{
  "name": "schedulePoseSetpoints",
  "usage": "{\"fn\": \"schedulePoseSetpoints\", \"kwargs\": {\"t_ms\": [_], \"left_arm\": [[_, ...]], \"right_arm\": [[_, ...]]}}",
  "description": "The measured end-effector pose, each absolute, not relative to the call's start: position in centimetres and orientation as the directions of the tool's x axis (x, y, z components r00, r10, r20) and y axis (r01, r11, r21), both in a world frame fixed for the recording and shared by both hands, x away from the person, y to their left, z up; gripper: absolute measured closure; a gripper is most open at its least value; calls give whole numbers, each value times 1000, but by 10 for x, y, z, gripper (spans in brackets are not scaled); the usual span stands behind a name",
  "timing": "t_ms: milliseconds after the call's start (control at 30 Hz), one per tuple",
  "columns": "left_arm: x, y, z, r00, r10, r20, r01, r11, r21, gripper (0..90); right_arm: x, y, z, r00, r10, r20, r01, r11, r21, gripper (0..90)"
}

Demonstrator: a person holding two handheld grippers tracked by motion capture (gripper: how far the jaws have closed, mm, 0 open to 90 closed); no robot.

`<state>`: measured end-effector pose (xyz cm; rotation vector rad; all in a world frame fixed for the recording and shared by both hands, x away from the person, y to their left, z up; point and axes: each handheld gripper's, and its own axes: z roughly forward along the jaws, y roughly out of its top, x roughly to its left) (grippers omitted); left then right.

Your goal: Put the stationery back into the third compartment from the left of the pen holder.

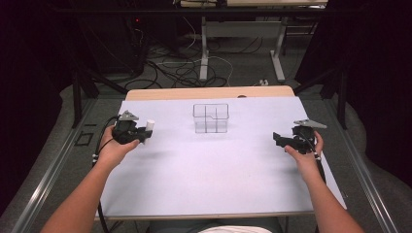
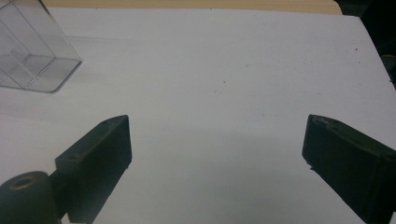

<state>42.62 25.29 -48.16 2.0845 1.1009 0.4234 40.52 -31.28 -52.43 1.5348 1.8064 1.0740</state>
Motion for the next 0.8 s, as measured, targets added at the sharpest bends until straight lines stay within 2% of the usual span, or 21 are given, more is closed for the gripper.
{"fn": "schedulePoseSetpoints", "kwargs": {"t_ms": [267, 400, 800], "left_arm": [[429, 257, -478, 478, 874, -84, 556, -227, 800, 683], [431, 257, -474, 439, 888, -133, 548, -148, 823, 683], [435, 242, -461, 422, 893, -153, 477, -75, 876, 684]], "right_arm": [[405, -313, -524, -214, 972, 93, 546, 40, 837, 77], [405, -313, -524, -212, 972, 96, 549, 38, 835, 77], [406, -314, -525, -213, 973, 92, 549, 41, 835, 77]]}}
